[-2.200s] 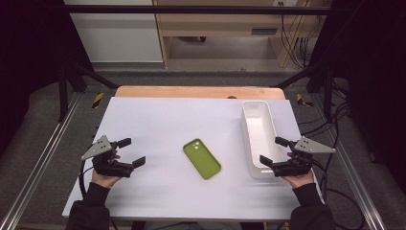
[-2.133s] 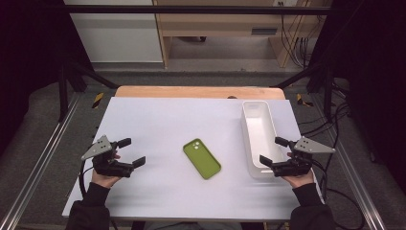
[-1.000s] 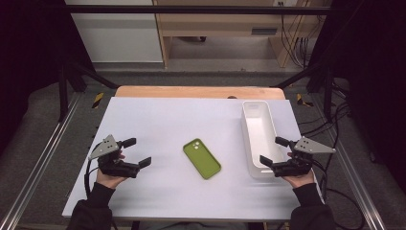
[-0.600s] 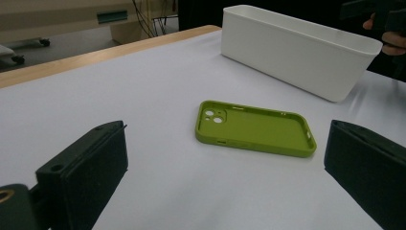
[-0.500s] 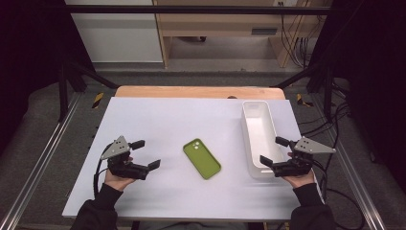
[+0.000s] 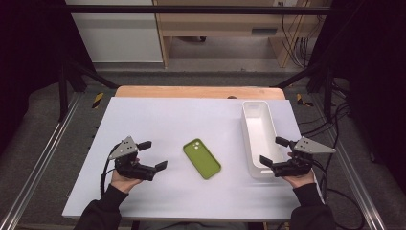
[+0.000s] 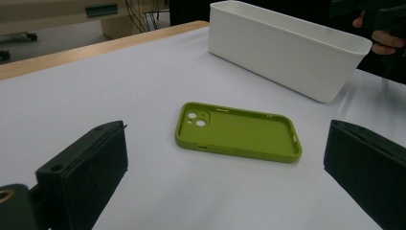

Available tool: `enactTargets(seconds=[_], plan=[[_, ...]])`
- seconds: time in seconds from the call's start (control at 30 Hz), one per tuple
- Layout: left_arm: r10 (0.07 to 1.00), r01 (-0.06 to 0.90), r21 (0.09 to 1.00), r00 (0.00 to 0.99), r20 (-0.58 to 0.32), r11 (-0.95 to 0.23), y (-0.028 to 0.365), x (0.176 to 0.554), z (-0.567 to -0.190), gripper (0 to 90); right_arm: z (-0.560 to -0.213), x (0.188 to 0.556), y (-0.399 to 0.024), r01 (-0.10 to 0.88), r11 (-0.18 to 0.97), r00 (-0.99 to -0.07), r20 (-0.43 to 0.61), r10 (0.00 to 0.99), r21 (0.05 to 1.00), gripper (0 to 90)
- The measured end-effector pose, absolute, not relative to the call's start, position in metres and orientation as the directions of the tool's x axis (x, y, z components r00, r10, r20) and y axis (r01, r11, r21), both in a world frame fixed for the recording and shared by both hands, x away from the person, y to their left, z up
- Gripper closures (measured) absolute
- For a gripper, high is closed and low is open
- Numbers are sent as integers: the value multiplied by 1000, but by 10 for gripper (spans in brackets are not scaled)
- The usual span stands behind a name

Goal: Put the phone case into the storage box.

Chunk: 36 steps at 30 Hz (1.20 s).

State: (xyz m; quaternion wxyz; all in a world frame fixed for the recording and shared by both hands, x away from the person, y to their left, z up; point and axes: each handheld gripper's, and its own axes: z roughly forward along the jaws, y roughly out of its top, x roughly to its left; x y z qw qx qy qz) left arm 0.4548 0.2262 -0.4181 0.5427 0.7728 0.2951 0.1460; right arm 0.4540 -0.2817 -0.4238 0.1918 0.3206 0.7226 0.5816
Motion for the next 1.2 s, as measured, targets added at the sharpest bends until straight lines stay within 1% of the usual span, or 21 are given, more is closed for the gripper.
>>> enactTargets(seconds=[1.2], plan=[[564, 326, 893, 819, -103, -310, 168, 450, -416, 9, -425, 454, -282, 244, 123, -717, 93, 691, 962, 0]])
